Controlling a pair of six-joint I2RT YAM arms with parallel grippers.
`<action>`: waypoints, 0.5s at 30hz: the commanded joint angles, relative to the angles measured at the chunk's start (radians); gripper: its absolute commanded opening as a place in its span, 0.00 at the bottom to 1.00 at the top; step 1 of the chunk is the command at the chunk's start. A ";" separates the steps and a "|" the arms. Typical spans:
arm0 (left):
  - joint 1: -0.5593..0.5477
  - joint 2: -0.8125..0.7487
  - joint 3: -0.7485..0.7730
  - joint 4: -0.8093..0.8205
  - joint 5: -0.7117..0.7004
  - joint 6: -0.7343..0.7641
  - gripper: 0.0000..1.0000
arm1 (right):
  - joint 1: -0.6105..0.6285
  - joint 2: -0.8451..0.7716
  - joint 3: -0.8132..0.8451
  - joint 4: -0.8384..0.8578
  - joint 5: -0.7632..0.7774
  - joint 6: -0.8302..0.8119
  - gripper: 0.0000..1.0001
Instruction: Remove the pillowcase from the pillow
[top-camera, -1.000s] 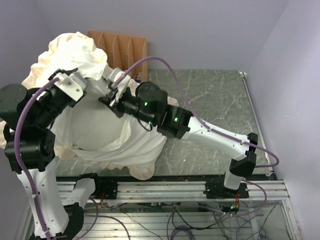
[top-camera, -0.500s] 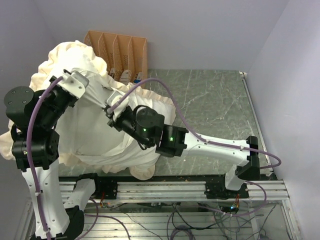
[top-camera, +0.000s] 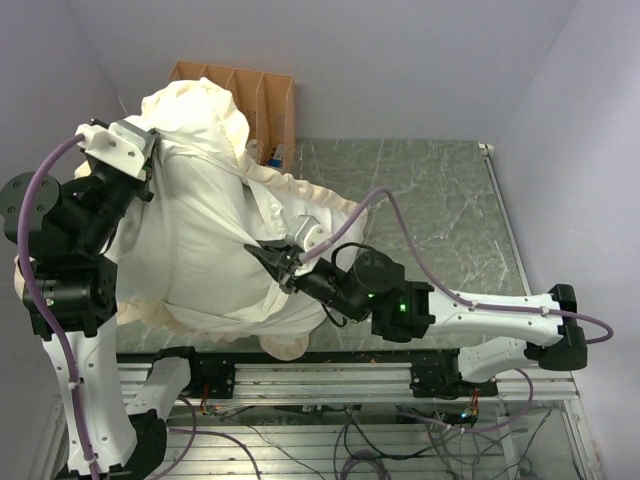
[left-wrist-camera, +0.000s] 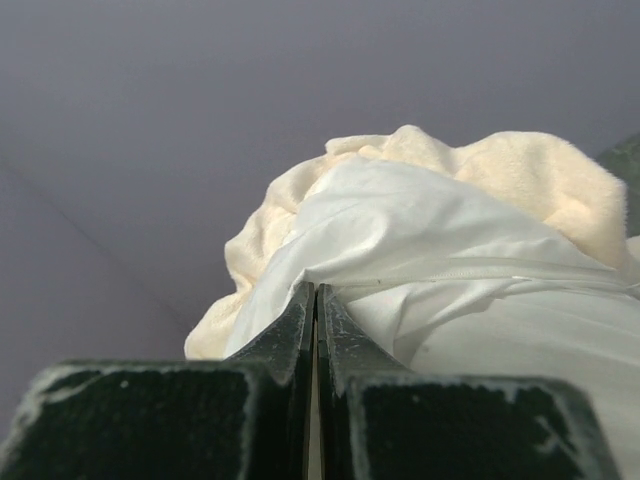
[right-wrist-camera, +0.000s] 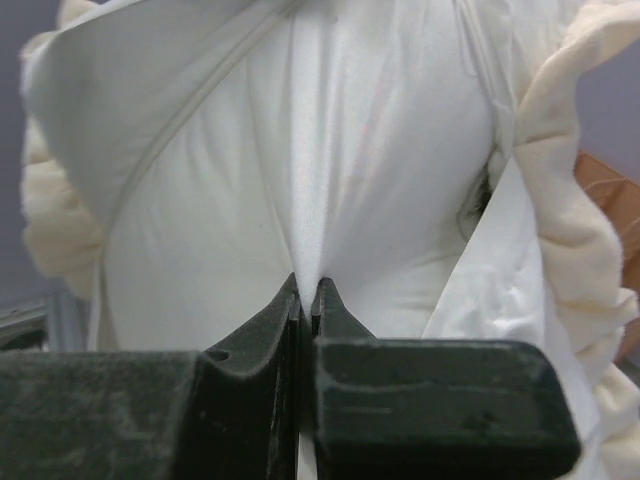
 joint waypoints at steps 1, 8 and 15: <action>0.014 0.072 0.046 0.080 -0.128 -0.025 0.07 | 0.077 -0.098 -0.092 -0.073 -0.142 0.089 0.00; 0.014 0.090 0.057 0.044 -0.163 -0.024 0.07 | 0.091 -0.321 -0.339 -0.008 -0.154 0.159 0.00; 0.014 0.112 0.052 -0.039 -0.068 -0.168 0.07 | 0.135 -0.224 -0.281 -0.133 -0.208 0.154 0.00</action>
